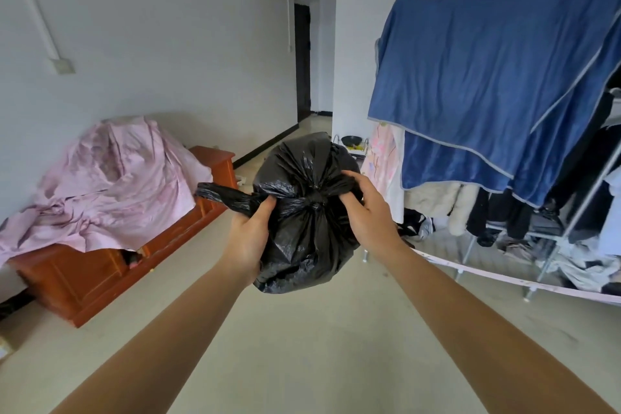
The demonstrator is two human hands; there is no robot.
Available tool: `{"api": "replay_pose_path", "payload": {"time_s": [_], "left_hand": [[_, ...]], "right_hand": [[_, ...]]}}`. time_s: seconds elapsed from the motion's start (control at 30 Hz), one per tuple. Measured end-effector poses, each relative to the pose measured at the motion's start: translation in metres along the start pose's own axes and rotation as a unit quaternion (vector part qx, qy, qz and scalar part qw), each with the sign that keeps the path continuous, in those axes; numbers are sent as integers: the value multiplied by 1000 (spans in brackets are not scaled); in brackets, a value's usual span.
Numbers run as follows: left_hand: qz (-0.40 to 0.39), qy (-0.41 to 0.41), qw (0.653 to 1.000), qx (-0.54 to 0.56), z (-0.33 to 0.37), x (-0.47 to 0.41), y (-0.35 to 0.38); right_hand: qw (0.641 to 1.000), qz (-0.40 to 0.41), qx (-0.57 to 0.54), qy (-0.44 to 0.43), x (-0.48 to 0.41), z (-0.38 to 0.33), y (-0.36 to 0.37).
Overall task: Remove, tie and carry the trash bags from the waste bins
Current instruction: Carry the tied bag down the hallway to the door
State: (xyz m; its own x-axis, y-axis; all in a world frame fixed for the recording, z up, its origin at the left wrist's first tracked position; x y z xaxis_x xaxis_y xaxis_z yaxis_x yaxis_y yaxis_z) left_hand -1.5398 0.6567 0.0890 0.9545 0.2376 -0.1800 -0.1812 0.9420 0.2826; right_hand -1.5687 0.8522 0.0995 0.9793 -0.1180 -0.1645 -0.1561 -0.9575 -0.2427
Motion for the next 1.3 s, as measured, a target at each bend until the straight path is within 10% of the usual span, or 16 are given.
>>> {"api": "replay_pose_path", "payload": {"time_s": [1.3], "left_hand": [[4, -81, 997, 11, -315, -1227, 108]], "right_hand": [[1000, -6, -6, 1, -1210, 165, 309]]}}
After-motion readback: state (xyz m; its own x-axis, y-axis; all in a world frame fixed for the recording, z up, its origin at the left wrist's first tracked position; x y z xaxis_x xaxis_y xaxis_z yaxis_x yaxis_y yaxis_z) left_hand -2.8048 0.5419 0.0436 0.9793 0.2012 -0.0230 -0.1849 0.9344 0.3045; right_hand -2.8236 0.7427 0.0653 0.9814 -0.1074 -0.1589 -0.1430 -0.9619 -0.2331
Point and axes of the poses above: each hand's wrist, its own x-axis away from the middle knuckle, its own y-axis out of the palm, z = x × y, the point moved 4 cm from there along -x, towards the middle knuckle, and after that the axes turned 10 degrees about y, right-handed, at the moved point
